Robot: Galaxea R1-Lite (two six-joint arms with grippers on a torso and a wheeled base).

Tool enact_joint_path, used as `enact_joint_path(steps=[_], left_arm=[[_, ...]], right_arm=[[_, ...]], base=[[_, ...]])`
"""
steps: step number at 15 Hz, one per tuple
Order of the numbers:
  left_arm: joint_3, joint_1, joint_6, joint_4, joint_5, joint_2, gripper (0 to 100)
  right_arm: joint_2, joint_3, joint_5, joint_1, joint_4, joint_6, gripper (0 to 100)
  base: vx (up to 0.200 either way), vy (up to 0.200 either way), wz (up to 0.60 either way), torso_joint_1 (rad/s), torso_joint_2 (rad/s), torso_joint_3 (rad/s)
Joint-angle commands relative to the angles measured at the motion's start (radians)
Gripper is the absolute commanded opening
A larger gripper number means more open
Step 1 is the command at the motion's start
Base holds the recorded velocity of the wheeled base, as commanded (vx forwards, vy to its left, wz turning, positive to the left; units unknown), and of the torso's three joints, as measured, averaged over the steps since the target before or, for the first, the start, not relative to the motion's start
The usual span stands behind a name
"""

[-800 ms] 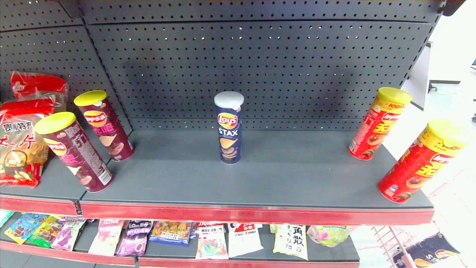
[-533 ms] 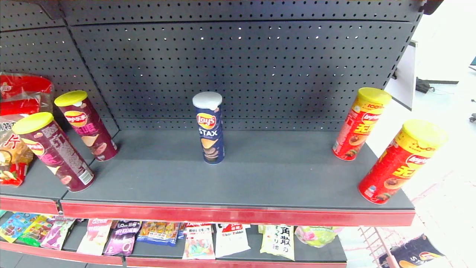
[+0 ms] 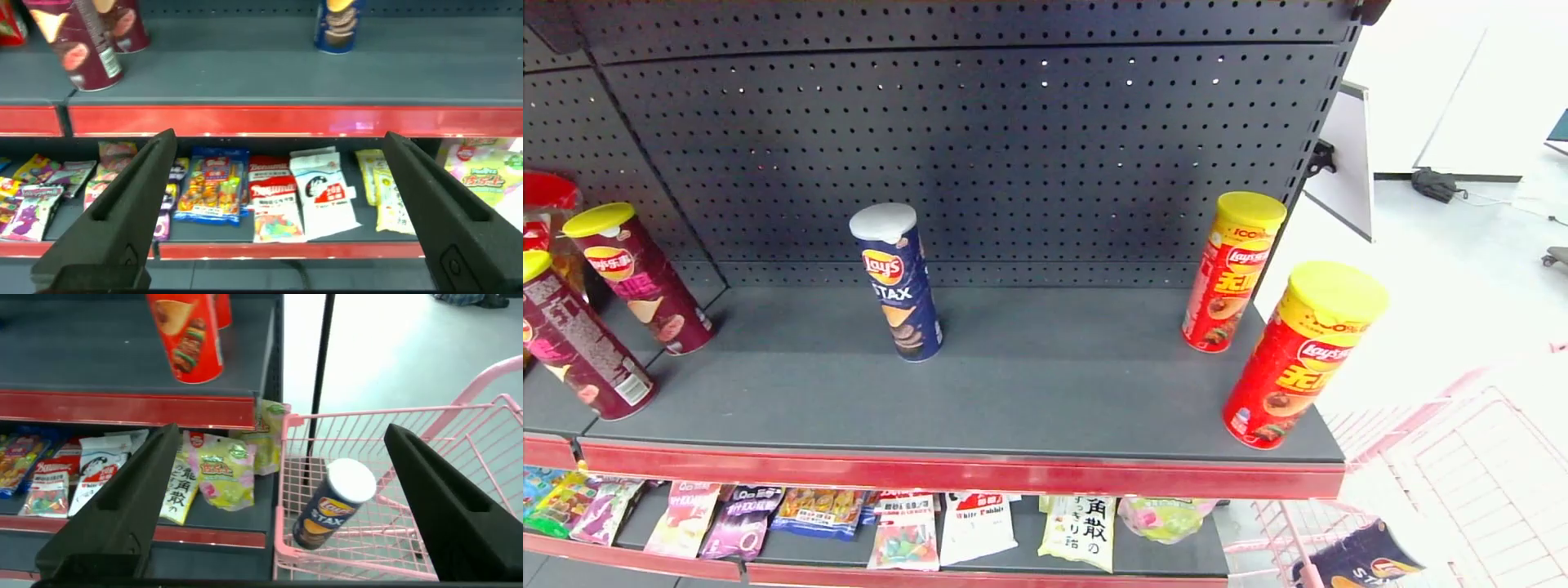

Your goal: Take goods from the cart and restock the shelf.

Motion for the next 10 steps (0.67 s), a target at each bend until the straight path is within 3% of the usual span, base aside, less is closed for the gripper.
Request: enact_joint_path(steps=[1,3,10], left_arm=[[0.0,-0.001,0.0,0.0,0.0,0.001,100],[0.0,-0.001,0.0,0.0,0.0,0.001,100],[0.0,-0.001,0.0,0.0,0.0,0.001,100]], right_arm=[[-0.001,0.0,0.001,-0.001,0.0,0.0,100],[-0.001,0.0,0.001,-0.001,0.0,0.0,100],[-0.001,0.0,0.001,-0.001,0.0,0.0,100]], base=[[0.0,0.0,0.0,0.0,0.0,0.0],[0.0,0.0,0.0,0.0,0.0,0.0],[0.0,0.0,-0.6,0.004,0.01,0.002]])
